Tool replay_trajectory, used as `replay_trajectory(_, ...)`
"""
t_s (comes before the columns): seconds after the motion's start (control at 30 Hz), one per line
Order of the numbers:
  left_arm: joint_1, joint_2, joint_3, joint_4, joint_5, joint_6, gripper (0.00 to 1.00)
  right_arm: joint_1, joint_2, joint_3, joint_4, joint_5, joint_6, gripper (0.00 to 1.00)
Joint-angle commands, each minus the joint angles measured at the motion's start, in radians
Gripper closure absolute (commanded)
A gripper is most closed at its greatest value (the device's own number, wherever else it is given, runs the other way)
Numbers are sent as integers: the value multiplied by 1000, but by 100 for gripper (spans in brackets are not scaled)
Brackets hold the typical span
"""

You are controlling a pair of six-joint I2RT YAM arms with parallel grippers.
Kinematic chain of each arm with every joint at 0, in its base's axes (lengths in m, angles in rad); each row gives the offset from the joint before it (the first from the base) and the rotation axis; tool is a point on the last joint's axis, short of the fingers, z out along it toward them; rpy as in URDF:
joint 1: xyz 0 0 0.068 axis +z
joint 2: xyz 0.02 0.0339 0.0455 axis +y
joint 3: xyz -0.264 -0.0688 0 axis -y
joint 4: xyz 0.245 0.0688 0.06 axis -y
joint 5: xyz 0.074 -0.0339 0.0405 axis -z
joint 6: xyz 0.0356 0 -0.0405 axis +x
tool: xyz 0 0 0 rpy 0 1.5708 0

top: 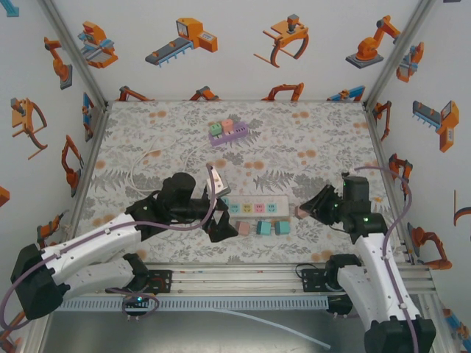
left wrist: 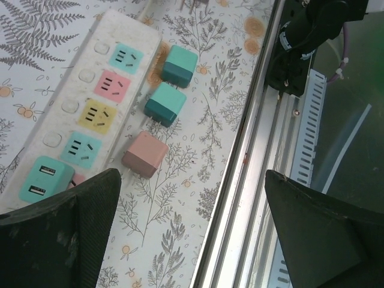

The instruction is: Pull the plug off the socket

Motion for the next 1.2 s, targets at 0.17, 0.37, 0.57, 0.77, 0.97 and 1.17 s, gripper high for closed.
replay_trajectory(0.17,-4,-11,24,-11,-39,41,3,-22,-14,-137,76,-62,-51,84)
replay_trajectory(0.37,-5,7,30,-4,-50,40,3,-23,-4,-203,167,-99,-96,82)
replay_trajectory(0.57,-5,21,40,-7,-56,41,3,-22,-15,-244,253,-117,-88,81)
replay_trajectory(0.77,-6,19,46,-13,-72,46,3,-23,11,-278,320,-156,-55,77)
replay_trajectory(0.97,-4,16,51,-21,-92,56,3,-21,11,-306,340,-164,-13,69)
replay_trajectory(1.17,-5,14,52,-25,-99,57,3,-21,17,-337,364,-153,17,59)
